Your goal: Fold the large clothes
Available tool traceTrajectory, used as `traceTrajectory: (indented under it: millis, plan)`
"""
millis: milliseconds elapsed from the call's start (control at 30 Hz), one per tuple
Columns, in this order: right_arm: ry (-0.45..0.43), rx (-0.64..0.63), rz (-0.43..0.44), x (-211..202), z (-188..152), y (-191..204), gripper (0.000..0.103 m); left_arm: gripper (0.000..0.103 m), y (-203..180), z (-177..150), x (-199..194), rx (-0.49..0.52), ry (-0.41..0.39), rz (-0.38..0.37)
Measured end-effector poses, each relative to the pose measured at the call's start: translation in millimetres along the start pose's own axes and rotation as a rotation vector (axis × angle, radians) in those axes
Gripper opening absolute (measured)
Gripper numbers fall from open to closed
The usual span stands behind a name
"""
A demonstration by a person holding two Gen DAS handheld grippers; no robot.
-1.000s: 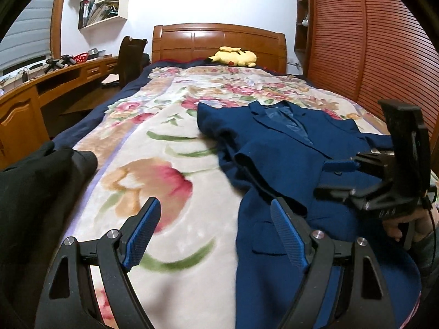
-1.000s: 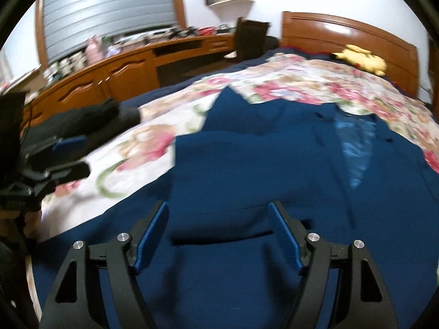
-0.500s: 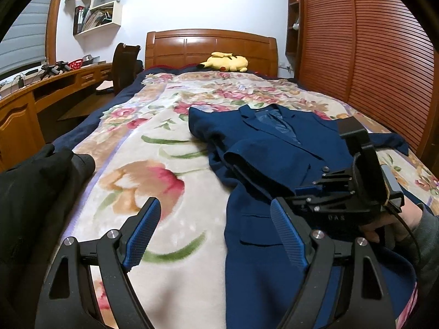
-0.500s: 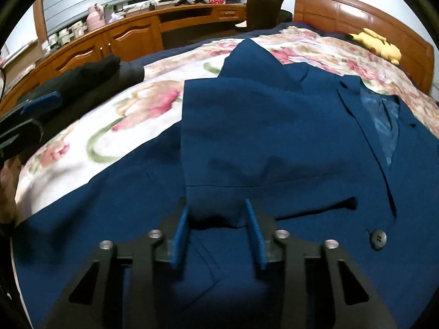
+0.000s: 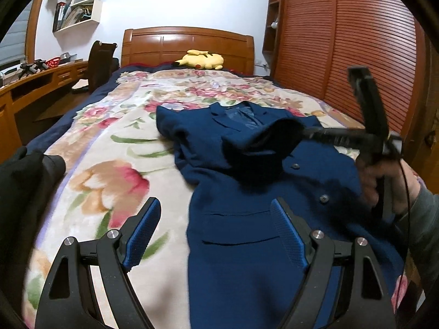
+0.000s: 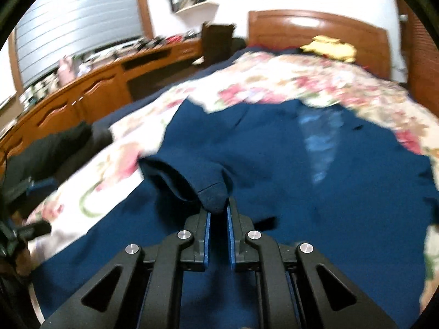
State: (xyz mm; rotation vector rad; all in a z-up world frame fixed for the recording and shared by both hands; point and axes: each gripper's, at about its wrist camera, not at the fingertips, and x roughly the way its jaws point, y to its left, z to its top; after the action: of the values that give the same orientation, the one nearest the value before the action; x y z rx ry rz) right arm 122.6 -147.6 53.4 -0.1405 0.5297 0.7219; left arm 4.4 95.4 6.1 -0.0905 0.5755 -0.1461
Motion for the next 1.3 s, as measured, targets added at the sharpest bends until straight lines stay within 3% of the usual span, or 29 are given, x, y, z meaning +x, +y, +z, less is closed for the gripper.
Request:
traceTrajectory:
  millis: [200,467,667,733,800,867,1100,1300]
  plan:
    - [-0.049,0.028,-0.173,-49.2,1.5,-24.5,0.009,0.083,-9.2,1.8,-1.1,-0.004,-0.008,-0.029]
    - [0.063,0.118,-0.349,-73.2,-36.8,-58.1,0.009,0.083,-21.2,1.7,3.0,0.003,0.0,-0.05]
    - [0.152,0.167,-0.33,-73.4,-73.0,-61.0,0.013,0.083,-24.4,1.8,2.9,0.008,0.001,-0.057]
    - [0.168,0.138,-0.332,-73.5,-72.0,-59.3,0.025,0.083,-25.9,2.3,0.0,0.008,-0.012,-0.055]
    - [0.166,0.097,-0.354,-77.2,-75.3,-48.3,0.043,0.083,-26.4,2.2,-4.2,0.003,-0.03,-0.053]
    - [0.164,0.076,-0.35,-83.4,-71.1,-48.6,0.054,0.083,-26.6,1.4,-5.8,0.001,-0.033,-0.058]
    - [0.111,-0.053,-0.318,-85.4,-66.9,-13.9,0.055,0.083,-33.5,-0.6,-6.5,0.025,-0.028,-0.049]
    - [0.152,-0.057,-0.29,-41.4,-59.5,-22.3,0.055,0.083,-42.2,-3.1,-7.8,0.039,-0.023,-0.071]
